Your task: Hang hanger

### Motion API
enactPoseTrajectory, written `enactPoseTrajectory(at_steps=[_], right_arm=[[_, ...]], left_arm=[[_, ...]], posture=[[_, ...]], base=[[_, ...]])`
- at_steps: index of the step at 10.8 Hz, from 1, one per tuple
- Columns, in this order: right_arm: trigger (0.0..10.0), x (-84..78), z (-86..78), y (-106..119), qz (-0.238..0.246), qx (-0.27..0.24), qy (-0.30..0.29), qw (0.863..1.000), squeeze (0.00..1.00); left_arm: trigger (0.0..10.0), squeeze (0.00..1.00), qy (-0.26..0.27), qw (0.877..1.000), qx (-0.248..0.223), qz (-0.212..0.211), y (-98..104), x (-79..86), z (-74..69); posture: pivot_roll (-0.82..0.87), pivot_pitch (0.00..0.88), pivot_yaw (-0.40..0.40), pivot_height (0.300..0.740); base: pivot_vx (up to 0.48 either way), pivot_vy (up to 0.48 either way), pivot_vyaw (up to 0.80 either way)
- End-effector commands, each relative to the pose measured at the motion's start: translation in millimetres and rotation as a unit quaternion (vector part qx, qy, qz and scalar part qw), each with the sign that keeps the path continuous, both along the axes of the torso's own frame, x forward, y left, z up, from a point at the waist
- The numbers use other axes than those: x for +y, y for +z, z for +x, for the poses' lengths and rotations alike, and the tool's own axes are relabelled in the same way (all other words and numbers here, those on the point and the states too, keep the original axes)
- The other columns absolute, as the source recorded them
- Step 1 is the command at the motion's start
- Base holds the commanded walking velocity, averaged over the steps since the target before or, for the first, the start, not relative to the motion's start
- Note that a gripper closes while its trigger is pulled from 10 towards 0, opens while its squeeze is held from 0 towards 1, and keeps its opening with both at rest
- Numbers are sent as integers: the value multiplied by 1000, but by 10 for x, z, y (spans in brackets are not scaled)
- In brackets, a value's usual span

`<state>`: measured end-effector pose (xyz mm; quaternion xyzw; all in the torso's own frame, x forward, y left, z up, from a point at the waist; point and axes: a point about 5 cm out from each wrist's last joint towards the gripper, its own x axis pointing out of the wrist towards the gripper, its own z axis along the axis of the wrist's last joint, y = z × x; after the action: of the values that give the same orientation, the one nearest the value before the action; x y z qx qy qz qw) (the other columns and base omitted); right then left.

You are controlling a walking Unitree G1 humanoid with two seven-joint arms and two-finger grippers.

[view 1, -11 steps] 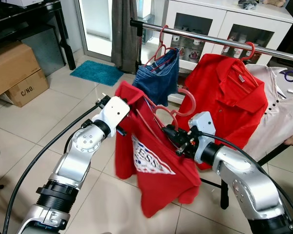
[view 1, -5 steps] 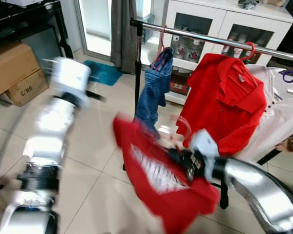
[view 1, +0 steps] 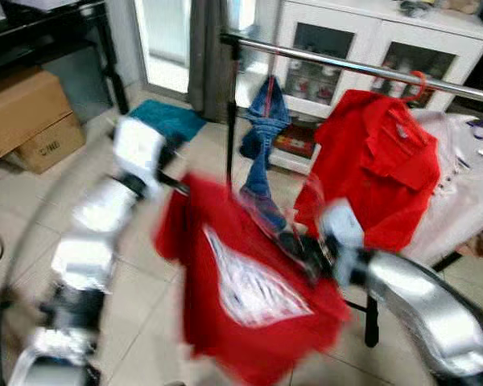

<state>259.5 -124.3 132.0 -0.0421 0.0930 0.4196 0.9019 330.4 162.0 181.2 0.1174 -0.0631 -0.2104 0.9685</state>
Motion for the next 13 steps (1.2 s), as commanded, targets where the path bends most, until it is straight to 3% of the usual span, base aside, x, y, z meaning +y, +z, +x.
enactPoseTrajectory(at_steps=[1, 4, 9, 10, 11, 13], right_arm=[[0, 28, 81, 108, 14, -16, -18, 1000, 0], [0, 312, 203, 196, 36, -16, -6, 999, 0], [0, 412, 214, 289, 49, -20, 8, 999, 0], [0, 426, 202, 300, 51, -21, 12, 998, 0], [0, 439, 196, 312, 53, -21, 17, 998, 0], [0, 436, 199, 350, 61, -22, 21, 998, 0]], left_arm=[[10000, 1000, 5, 1000, -13, 8, -8, -69, -24], [10000, 1000, -15, 1000, -22, 14, -82, -288, -84], [10000, 1000, -29, 999, -5, 28, -181, -401, -75], [10000, 675, -37, 999, -2, 34, -200, -432, -88], [10000, 0, -17, 999, -1, 46, -223, -402, -73], [10000, 0, 28, 998, 1, 54, -238, -297, -21]], posture=[[-100, 0, -33, 740], [-93, 0, -49, 740], [-106, 0, -48, 740], [-107, 0, -47, 740], [-109, 0, -47, 740], [-108, 0, -52, 740]], base=[[0, 0, 0], [0, 0, 0], [0, 0, 0], [0, 0, 0], [0, 0, 0], [0, 0, 0]])
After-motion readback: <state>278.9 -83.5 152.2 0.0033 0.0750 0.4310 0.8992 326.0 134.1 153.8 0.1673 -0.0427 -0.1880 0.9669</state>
